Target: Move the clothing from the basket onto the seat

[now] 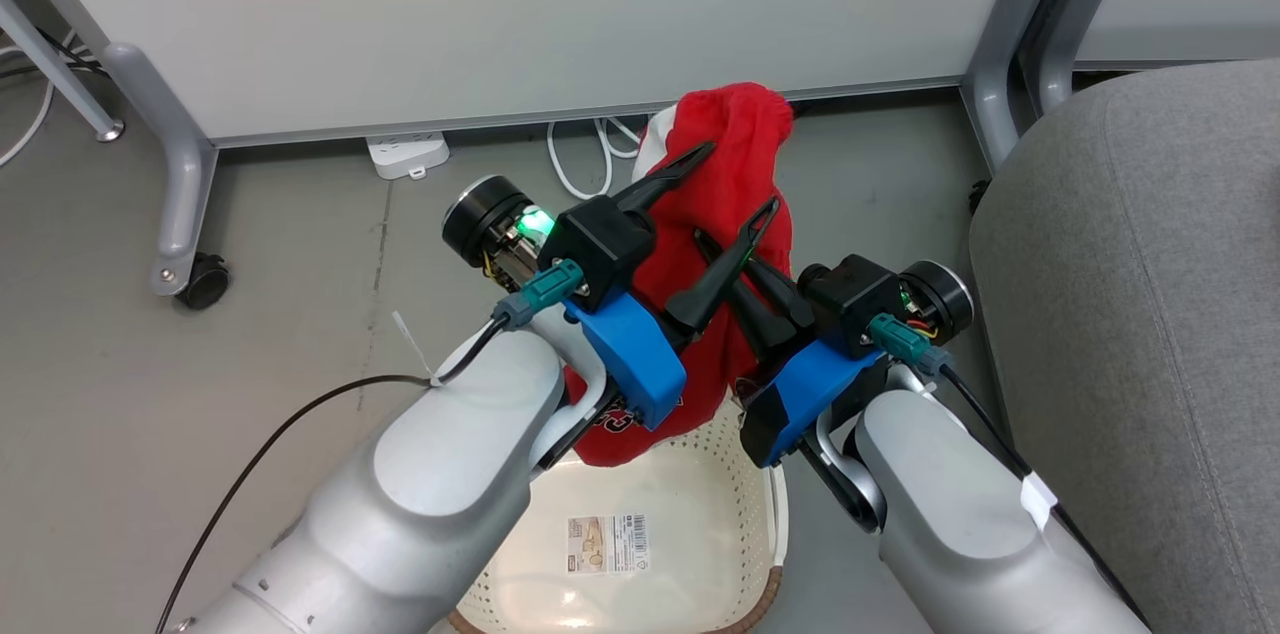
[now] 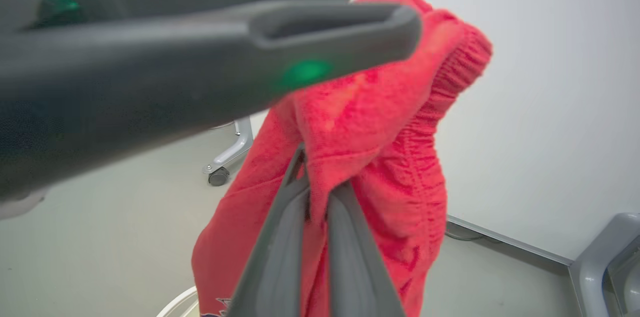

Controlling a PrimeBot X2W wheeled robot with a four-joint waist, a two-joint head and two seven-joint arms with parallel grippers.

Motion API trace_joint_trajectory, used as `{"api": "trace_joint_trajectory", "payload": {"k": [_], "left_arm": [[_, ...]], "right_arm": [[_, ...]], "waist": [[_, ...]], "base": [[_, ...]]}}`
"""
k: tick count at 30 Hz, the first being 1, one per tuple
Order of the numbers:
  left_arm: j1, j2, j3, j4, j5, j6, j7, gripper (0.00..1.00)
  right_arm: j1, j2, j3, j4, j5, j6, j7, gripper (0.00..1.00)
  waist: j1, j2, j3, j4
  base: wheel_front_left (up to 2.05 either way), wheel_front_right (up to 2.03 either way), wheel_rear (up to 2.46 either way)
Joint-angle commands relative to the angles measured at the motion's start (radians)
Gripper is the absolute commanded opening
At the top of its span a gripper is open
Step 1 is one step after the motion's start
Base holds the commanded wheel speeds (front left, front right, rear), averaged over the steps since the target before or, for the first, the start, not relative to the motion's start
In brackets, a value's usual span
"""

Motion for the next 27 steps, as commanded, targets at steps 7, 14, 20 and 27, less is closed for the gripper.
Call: {"api": "trace_joint_trajectory", "payload": {"k": [7,14,20,27], "left_arm": [[-0.004,0.021,0.004,-0.004,0.006,0.011,-0.007,1.0],[-0.008,0.039,-0.003,-0.037,0.015,0.016,-0.007,1.0],[-0.012,0.05,-0.019,-0.067,0.023,0.016,-0.001,1.0],[-0.012,0.055,-0.044,-0.105,0.031,0.016,0.015,1.0]], "right_arm": [[0.009,0.002,-0.044,-0.027,-0.003,-0.001,-0.001,0.0],[0.029,0.002,-0.136,-0.083,-0.036,-0.001,-0.001,0.0],[0.049,0.002,-0.238,-0.148,-0.069,-0.001,-0.001,0.0],[0.104,0.003,-0.37,-0.246,-0.098,-0.001,-0.001,0.0]], "waist": [[0.0,-0.0001,0.026,-0.034],[0.0,-0.0001,0.067,-0.129],[0.0,-0.0001,0.106,-0.236],[0.0,-0.0001,0.142,-0.345]], "base": [[0.0,0.0,0.0],[0.0,0.0,0.0],[0.0,0.0,0.0],[0.0,0.0,0.0]]}}
